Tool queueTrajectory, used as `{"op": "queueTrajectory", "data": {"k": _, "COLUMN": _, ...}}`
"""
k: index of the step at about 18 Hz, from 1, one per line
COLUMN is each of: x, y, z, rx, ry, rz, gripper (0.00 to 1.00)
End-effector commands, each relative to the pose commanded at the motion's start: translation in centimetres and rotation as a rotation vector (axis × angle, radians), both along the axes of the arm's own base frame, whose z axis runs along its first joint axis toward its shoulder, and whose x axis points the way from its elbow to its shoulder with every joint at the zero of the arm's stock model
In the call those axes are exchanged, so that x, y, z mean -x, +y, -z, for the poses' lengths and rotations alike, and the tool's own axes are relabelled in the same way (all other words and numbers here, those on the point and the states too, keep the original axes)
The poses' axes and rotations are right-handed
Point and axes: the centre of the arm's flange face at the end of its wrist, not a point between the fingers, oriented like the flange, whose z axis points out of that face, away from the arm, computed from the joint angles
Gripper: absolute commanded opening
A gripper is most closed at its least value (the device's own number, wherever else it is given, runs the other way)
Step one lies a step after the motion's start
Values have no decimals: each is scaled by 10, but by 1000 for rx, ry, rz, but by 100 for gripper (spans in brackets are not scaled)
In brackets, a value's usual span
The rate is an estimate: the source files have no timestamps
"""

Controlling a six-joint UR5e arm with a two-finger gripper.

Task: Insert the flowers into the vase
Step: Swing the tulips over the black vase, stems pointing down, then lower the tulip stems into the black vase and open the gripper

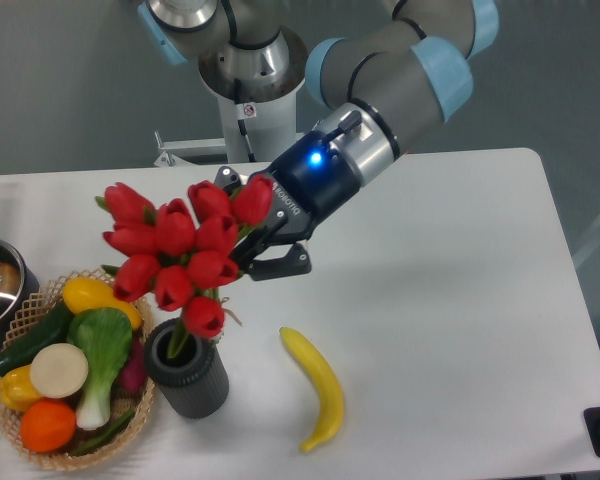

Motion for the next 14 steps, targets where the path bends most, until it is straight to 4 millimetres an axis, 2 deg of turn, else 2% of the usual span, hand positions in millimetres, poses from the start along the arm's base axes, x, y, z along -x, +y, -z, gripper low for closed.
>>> {"op": "queueTrajectory", "data": {"k": 2, "x": -4, "y": 4, "z": 2, "rx": 4, "ry": -1, "rz": 8, "gripper": 0}}
{"op": "queueTrajectory", "data": {"k": 8, "x": -23, "y": 27, "z": 26, "rx": 50, "ry": -6, "rz": 42, "gripper": 0}}
{"op": "queueTrajectory", "data": {"k": 14, "x": -21, "y": 32, "z": 45, "rx": 72, "ry": -32, "rz": 46, "gripper": 0}}
